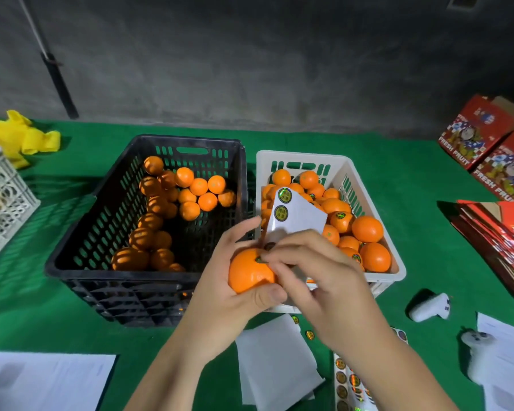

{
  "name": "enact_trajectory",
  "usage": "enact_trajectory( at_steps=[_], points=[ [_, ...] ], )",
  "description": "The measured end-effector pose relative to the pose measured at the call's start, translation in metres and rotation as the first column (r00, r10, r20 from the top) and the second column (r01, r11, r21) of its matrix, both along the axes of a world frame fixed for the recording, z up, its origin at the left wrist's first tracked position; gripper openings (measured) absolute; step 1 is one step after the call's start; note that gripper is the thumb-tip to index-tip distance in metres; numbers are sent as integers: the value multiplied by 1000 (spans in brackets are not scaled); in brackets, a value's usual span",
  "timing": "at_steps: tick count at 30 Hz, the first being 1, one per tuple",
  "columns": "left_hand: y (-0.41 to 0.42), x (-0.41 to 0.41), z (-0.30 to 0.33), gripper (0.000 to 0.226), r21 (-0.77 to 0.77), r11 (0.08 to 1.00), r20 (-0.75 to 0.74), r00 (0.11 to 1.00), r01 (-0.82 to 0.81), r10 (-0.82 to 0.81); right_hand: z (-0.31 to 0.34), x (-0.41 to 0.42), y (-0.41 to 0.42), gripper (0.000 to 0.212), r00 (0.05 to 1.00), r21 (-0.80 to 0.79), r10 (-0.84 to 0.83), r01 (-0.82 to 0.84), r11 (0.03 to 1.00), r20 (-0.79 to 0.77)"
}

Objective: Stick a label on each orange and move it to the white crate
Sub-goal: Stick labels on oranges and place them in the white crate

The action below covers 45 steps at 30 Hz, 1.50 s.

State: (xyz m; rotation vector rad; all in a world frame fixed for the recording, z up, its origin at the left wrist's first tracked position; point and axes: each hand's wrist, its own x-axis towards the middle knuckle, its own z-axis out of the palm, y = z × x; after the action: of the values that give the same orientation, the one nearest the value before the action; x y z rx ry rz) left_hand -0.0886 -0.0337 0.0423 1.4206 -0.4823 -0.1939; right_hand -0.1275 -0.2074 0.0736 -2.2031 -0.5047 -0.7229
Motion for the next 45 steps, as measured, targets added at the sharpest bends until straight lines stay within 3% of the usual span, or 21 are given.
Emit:
enact_trajectory(
  at_steps=[2, 5, 9, 13, 17, 19, 21, 23, 25, 30, 33, 35, 37, 38, 40, 42, 45],
  points=[
    [0, 1, -1, 69, 17, 1000, 12, 1000, -7, 7, 0, -1, -2, 16, 996, -26, 38, -40, 999, -84],
    [-1, -1, -5, 62, 5, 1000, -68, 997, 23, -23, 7, -2, -12, 20, 978, -102, 94, -115, 988, -186],
    [-5, 1, -15, 68, -160, 987, -196, 979, 16, -48, 4, -8, -17, 54, 944, -229, 115, -191, 954, -310],
    [-5, 5, -18, 77, -227, 974, -293, 951, 31, -98, -10, -8, -8, 73, 962, -297, 55, -137, 945, -268],
    [-3, 14, -20, 99, -359, 933, -510, 836, 9, -204, -17, -4, -8, 70, 976, -310, 51, -116, 944, -211],
    [-3, 20, -23, 88, -359, 933, -545, 818, -31, -183, -19, -1, -12, 66, 977, -278, 92, -145, 950, -194],
    [-4, 27, -27, 57, -252, 957, -518, 855, -143, -8, -24, 4, -19, 66, 978, -155, 121, -148, 977, -172],
    [-1, 39, -34, 26, -14, 943, -332, 891, -334, 310, -30, 17, -34, 69, 988, -75, 75, -86, 994, -136],
    [4, 54, -42, 20, 135, 891, -136, 882, -434, 451, -33, 40, -58, 69, 990, -91, -34, 21, 996, -137],
    [4, 80, -50, 37, 153, 914, -58, 920, -374, 387, -42, 132, -124, 76, 914, -167, -327, 293, 941, -240],
    [6, 88, -56, 41, 139, 953, -87, 955, -270, 283, -48, 172, -140, 99, 743, -309, -497, 394, 866, -448],
    [12, 91, -62, 60, 80, 981, -183, 965, -177, 189, -60, 171, -133, 94, 664, -250, -558, 507, 825, -498],
    [19, 92, -69, 76, 12, 994, -241, 964, -111, 110, -74, 149, -105, 50, 700, 20, -471, 569, 822, -536],
    [23, 93, -71, 79, -7, 996, -259, 962, -86, 81, -79, 136, -85, 47, 715, 145, -357, 537, 831, -601],
    [26, 97, -73, 78, -31, 998, -289, 957, -46, 35, -85, 115, -53, 72, 634, 301, -83, 474, 828, -769],
    [27, 102, -73, 75, -21, 999, -292, 956, -26, 19, -89, 107, -35, 86, 561, 386, 117, 390, 836, -820],
    [24, 103, -69, 70, 10, 1000, -265, 964, 19, -15, -91, 113, -28, 86, 589, 434, 202, 284, 855, -783]
  ],
)
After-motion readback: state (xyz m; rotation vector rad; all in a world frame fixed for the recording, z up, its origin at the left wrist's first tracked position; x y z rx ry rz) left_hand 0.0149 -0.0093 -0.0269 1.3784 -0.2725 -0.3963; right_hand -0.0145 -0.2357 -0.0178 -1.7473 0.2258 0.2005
